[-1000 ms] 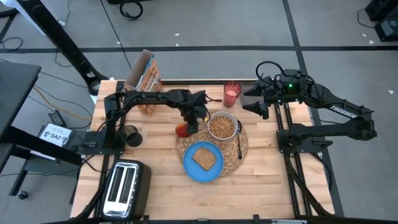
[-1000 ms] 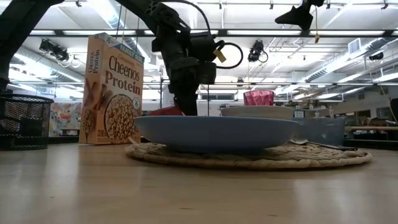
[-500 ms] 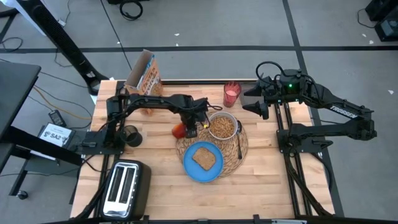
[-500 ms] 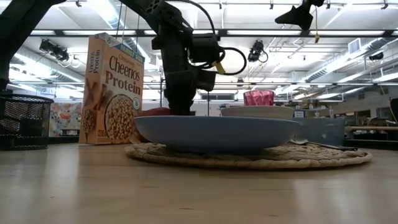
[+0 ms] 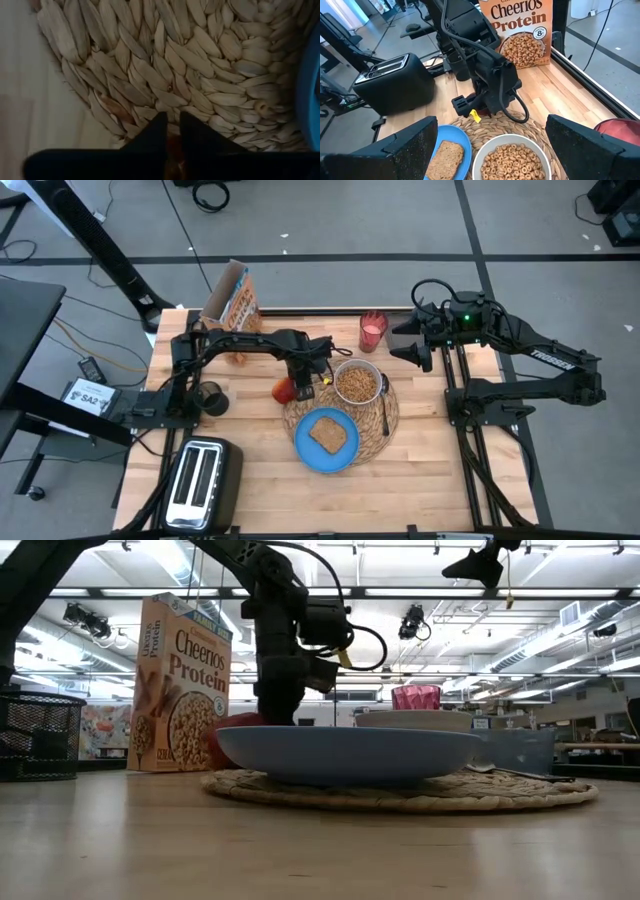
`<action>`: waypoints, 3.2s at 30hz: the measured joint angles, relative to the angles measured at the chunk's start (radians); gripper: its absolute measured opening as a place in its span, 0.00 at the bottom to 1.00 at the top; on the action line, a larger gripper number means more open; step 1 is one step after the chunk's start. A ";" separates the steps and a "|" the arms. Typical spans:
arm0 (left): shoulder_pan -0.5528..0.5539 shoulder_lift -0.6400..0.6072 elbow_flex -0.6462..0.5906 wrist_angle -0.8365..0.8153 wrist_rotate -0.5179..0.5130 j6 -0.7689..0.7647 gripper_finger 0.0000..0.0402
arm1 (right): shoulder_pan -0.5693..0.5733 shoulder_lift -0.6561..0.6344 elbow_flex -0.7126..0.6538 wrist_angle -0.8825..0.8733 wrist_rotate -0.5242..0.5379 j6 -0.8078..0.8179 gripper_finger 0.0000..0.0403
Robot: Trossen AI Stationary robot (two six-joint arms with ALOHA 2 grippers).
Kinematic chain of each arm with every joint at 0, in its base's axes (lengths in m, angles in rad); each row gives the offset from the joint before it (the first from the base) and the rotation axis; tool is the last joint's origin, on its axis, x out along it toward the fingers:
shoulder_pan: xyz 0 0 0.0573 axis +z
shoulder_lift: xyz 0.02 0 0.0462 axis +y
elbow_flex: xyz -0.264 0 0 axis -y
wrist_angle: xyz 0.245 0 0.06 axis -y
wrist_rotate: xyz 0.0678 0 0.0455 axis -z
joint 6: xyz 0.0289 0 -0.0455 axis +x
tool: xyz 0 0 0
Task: Arrange a breakfast setting
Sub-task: Adjust the apple
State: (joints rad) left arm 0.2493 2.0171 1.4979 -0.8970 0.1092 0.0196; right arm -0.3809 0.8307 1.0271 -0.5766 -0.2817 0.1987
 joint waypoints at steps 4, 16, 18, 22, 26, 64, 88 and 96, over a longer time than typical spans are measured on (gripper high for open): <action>0.001 -0.002 0.000 0.002 0.038 -0.026 0.03 | 0.000 0.000 0.000 0.000 0.000 -0.014 0.93; 0.004 -0.103 0.001 -0.007 0.060 -0.110 0.02 | 0.000 0.000 0.000 0.003 -0.006 -0.019 0.93; 0.005 -0.132 0.001 0.000 0.060 -0.122 0.02 | 0.000 0.000 0.000 0.003 -0.006 -0.019 0.93; 0.005 -0.179 0.002 0.059 0.054 -0.153 0.02 | 0.000 0.000 0.000 0.007 -0.007 -0.019 0.93; 0.005 -0.188 0.002 0.188 0.049 -0.195 0.02 | 0.000 0.000 0.000 0.007 -0.007 -0.019 0.93; -0.057 -0.166 -0.200 0.584 -0.263 -0.440 0.02 | 0.115 0.000 0.000 -0.025 -0.035 0.070 0.93; -0.065 -0.217 -0.246 0.570 -0.280 -0.463 0.24 | 0.114 0.000 0.000 -0.025 -0.038 0.018 0.93; -0.048 -0.229 -0.246 0.556 -0.271 -0.462 0.34 | 0.114 0.000 0.000 -0.030 -0.057 -0.014 0.93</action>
State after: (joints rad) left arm 0.2008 1.7878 1.2518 -0.3410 -0.1618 -0.4423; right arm -0.2665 0.8310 1.0271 -0.6065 -0.3388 0.1852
